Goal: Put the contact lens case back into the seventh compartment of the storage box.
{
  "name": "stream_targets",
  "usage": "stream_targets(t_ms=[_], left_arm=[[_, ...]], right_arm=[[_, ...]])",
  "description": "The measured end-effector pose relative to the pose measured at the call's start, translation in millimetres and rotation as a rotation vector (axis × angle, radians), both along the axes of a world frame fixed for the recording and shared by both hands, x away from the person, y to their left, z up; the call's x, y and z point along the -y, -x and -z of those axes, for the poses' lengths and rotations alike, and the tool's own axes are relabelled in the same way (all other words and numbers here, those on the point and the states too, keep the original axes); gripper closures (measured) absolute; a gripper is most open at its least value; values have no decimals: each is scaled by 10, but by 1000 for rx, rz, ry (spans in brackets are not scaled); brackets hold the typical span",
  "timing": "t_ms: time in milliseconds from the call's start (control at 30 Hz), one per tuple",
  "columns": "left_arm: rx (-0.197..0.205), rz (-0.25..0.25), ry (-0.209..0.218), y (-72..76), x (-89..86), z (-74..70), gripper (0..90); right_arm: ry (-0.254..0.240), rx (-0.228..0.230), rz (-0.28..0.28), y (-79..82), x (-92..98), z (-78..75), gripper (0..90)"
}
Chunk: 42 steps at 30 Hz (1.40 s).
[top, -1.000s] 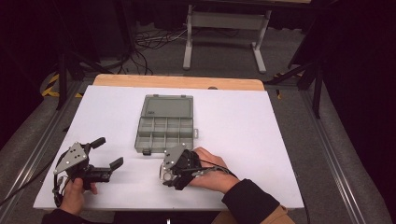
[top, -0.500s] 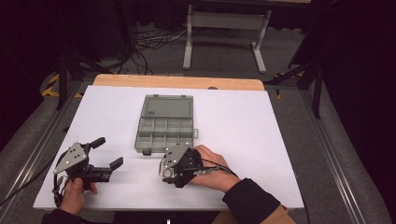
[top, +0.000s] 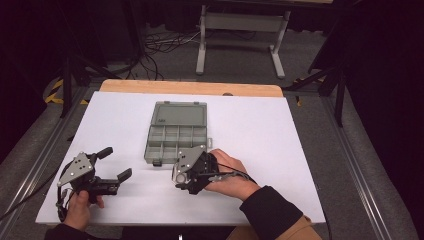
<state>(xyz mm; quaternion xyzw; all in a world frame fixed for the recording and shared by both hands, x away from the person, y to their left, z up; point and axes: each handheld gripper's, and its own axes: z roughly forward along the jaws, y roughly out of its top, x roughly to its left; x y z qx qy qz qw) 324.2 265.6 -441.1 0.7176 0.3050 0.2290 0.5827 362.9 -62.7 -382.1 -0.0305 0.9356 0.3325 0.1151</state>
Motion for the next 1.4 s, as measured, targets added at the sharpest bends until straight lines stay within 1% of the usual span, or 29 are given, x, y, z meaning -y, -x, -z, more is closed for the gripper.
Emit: stream_targets(t_ms=[333, 400, 433, 500, 533, 667, 833, 1400], left_arm=[[-3, -2, 6, 2, 5, 2, 20], [-3, 0, 6, 1, 4, 2, 20], [-1, 0, 1, 0, 1, 0, 20], [-5, -2, 6, 3, 4, 2, 20], [-3, -1, 4, 1, 3, 2, 20], [0, 1, 1, -1, 0, 0, 20], [-3, -1, 4, 2, 4, 1, 20], [-1, 0, 0, 1, 3, 0, 20]], right_arm=[[6, 14, 16, -83, 17, -65, 267], [11, 25, 20, -105, 14, -98, 267], [8, 23, 22, -123, 16, -115, 267], [8, 25, 24, -143, 16, -127, 267], [14, 28, 27, -173, 16, -141, 267], [12, 30, 35, -202, 10, -154, 267], [6, 34, 41, -277, -1, -174, 267], [12, 49, 64, -468, -36, -211, 267]])
